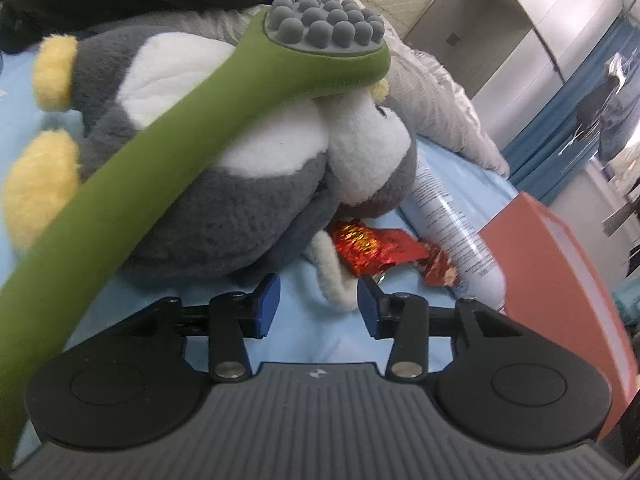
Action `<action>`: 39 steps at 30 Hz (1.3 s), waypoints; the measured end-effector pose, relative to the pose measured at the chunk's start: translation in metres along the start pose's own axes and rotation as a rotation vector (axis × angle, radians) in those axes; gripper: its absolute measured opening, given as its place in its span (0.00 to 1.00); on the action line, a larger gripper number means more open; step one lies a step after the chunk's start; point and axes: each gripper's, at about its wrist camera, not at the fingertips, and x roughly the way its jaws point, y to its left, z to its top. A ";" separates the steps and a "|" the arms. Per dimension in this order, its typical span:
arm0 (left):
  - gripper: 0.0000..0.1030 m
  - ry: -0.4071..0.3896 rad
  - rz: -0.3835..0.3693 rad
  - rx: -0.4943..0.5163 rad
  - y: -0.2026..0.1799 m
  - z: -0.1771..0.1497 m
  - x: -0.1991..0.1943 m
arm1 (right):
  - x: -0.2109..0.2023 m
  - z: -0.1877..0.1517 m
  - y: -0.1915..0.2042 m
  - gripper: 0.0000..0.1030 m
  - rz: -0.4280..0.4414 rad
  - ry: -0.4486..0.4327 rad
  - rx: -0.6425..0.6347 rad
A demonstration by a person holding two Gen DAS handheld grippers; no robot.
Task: Organize soft objects
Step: 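Grasp the sponge packet with the right tool while the left tool grasps the white rope toy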
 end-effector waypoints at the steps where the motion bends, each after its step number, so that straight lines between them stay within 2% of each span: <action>1: 0.43 0.000 -0.015 -0.009 0.001 0.001 0.003 | 0.001 0.000 0.000 0.77 0.005 -0.005 -0.008; 8: 0.19 0.031 -0.025 0.023 -0.004 0.006 0.026 | 0.011 -0.004 0.000 0.79 0.015 0.014 -0.026; 11: 0.12 0.035 -0.010 0.043 -0.004 0.007 0.031 | 0.014 -0.004 0.001 0.79 0.018 0.033 -0.054; 14: 0.10 0.027 -0.003 0.044 -0.004 0.007 0.030 | 0.016 -0.003 0.006 0.77 0.008 0.060 -0.101; 17: 0.09 0.009 -0.004 0.051 -0.004 0.006 0.023 | 0.016 -0.004 0.011 0.66 0.008 0.075 -0.145; 19: 0.09 0.003 0.005 0.055 -0.007 0.005 0.020 | 0.014 -0.003 0.012 0.49 0.016 0.082 -0.143; 22: 0.09 -0.003 0.011 0.054 -0.011 0.003 0.015 | 0.010 -0.002 0.015 0.37 0.019 0.089 -0.128; 25: 0.09 -0.007 0.029 0.058 -0.017 -0.002 0.006 | 0.003 -0.001 0.015 0.31 0.019 0.089 -0.100; 39: 0.09 -0.006 0.105 0.015 -0.032 -0.037 -0.036 | -0.038 -0.013 0.008 0.18 -0.056 0.092 0.005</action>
